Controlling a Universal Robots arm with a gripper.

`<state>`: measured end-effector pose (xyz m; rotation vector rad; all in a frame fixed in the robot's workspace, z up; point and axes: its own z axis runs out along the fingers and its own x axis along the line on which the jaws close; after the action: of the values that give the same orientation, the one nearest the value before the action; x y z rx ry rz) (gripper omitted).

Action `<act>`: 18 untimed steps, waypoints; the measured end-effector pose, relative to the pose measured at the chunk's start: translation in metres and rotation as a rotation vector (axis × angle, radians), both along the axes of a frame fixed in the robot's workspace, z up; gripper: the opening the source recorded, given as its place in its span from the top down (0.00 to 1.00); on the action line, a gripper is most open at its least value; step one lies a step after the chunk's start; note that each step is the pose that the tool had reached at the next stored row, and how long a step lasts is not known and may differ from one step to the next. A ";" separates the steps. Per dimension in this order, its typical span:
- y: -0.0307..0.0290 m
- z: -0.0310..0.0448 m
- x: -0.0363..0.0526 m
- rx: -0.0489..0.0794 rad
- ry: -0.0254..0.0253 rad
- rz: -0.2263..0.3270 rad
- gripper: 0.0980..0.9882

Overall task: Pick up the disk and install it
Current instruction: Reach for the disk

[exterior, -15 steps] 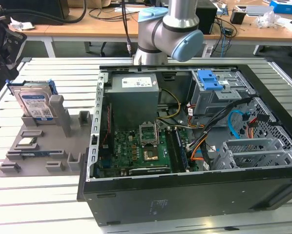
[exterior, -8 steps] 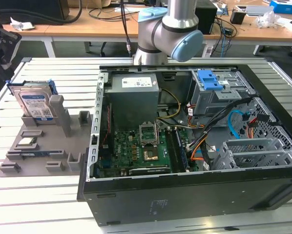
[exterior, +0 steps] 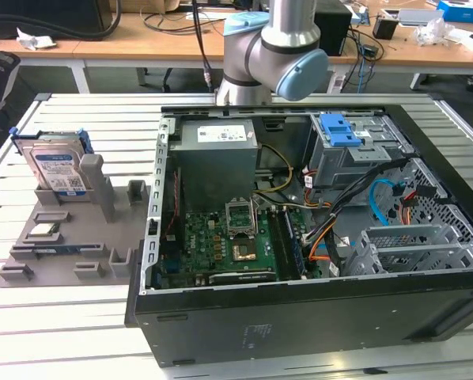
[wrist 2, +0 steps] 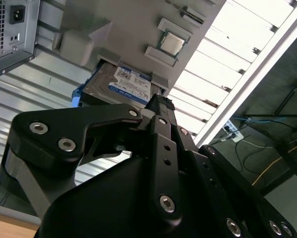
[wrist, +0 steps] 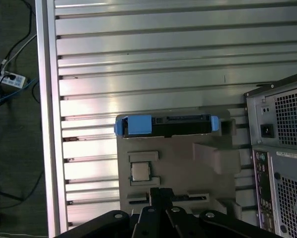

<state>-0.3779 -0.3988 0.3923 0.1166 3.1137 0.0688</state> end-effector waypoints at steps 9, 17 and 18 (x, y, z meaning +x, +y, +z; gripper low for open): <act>0.0000 -0.0002 -0.0138 0.000 0.0000 0.000 0.99; 0.0000 -0.0005 -0.0203 0.000 0.0000 0.000 0.99; 0.0000 -0.0005 -0.0203 0.000 -0.0001 0.000 0.99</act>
<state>-0.3983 -0.3989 0.3918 0.1163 3.1136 0.0689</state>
